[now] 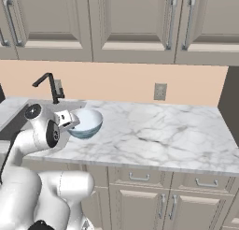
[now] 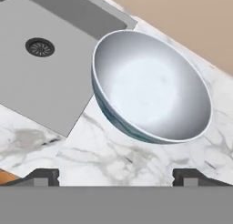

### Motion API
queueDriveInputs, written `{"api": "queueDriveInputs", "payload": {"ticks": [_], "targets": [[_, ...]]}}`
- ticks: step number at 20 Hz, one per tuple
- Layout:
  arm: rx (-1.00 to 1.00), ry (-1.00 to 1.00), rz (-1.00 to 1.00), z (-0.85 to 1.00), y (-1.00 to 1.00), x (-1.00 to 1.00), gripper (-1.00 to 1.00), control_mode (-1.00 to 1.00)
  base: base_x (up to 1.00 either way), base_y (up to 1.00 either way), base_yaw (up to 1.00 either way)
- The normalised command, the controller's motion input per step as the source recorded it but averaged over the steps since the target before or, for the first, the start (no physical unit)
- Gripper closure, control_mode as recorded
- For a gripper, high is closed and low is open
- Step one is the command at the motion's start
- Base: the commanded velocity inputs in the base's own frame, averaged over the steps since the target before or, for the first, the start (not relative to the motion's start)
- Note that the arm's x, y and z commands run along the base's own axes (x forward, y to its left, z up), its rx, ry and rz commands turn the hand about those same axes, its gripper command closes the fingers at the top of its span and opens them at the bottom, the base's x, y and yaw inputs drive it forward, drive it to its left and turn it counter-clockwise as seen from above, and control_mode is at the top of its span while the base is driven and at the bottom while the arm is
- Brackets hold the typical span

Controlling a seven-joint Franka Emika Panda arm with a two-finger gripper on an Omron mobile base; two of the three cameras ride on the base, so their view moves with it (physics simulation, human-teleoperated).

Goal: Pick the cup and bowl from the counter and place them on the counter next to the sink.

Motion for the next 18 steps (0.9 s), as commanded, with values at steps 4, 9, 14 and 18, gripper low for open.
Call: {"api": "queueDriveInputs", "payload": {"ticks": [4, 9, 14, 18], "targets": [[0.16, -0.01, -0.16, 0.53, -0.27, -0.43, -1.00, -1.00, 0.00, 0.00, 0.00], [0.26, 0.00, -0.14, 0.44, -0.24, -0.54, -1.00, -1.00, 0.00, 0.00, 0.00], [0.30, -0.02, -0.10, 0.25, -0.22, -0.82, -1.00, -1.00, 0.00, 0.00, 0.00], [0.25, -0.08, -0.09, 0.30, -0.13, -0.89, -1.00, -1.00, 0.00, 0.00, 0.00]]}}
